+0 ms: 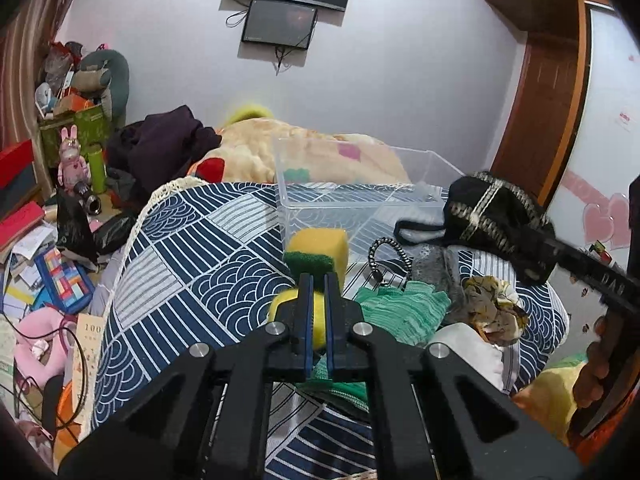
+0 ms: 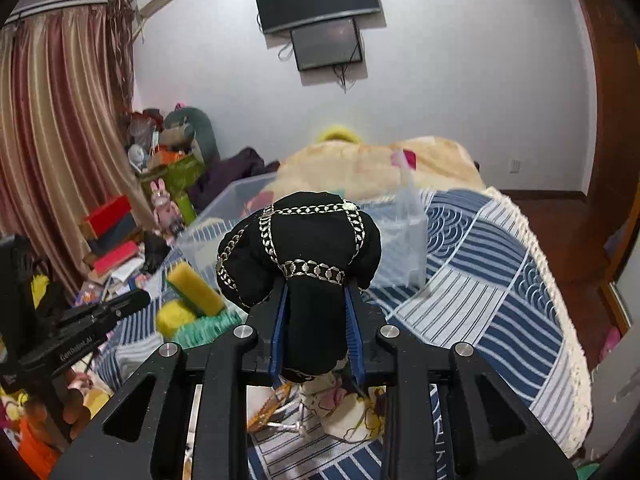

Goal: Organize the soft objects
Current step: 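Carry the black cap into the box with the right tool while the left carries the ball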

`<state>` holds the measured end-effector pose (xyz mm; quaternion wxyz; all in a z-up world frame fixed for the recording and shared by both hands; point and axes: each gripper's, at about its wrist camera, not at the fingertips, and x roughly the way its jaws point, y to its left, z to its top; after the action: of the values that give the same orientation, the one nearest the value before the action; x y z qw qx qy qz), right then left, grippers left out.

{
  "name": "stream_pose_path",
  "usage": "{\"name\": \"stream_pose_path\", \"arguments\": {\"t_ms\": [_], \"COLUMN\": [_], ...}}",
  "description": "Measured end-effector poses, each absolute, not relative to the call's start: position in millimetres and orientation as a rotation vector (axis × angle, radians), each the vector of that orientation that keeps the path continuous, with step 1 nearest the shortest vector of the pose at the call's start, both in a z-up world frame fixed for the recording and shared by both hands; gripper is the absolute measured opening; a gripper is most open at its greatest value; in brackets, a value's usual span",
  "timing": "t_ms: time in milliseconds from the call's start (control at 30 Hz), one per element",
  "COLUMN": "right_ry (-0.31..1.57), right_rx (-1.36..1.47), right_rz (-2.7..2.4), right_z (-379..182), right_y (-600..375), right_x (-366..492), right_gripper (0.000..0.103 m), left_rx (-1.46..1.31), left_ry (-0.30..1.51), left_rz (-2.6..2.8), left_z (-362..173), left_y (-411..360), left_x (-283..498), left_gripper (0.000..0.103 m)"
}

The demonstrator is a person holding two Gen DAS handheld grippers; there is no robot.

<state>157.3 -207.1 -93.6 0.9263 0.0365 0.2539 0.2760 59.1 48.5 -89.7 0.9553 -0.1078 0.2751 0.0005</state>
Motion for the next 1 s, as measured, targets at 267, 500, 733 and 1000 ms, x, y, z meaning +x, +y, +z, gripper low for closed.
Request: {"name": "stream_pose_path", "arguments": {"t_ms": [267,500,733,1000], "right_ry": [0.485,0.501,0.467,0.440], "right_rx": [0.076,0.080,0.088,0.103], "right_rz": [0.570,0.565,0.542,0.527], "right_z": [-83.7,-85.3,-71.7,-56.9], "right_y": [-209.0,-208.0,-214.3,-218.1], "right_x": [153.3,156.5,157.5,172.3], "right_gripper": [0.024,0.024,0.024,0.024], "left_rx": [-0.307,-0.335,-0.284,-0.252], "left_ry": [0.683,0.717,0.616,0.506], "left_rz": [0.019,-0.020,-0.004,-0.002], "left_z": [-119.5,-133.5,-98.5,-54.2], "left_y": [65.5,65.1,62.2,69.1], "left_x": [84.2,92.8,65.6,62.3], "left_gripper": [0.049,0.042,0.042,0.042]}}
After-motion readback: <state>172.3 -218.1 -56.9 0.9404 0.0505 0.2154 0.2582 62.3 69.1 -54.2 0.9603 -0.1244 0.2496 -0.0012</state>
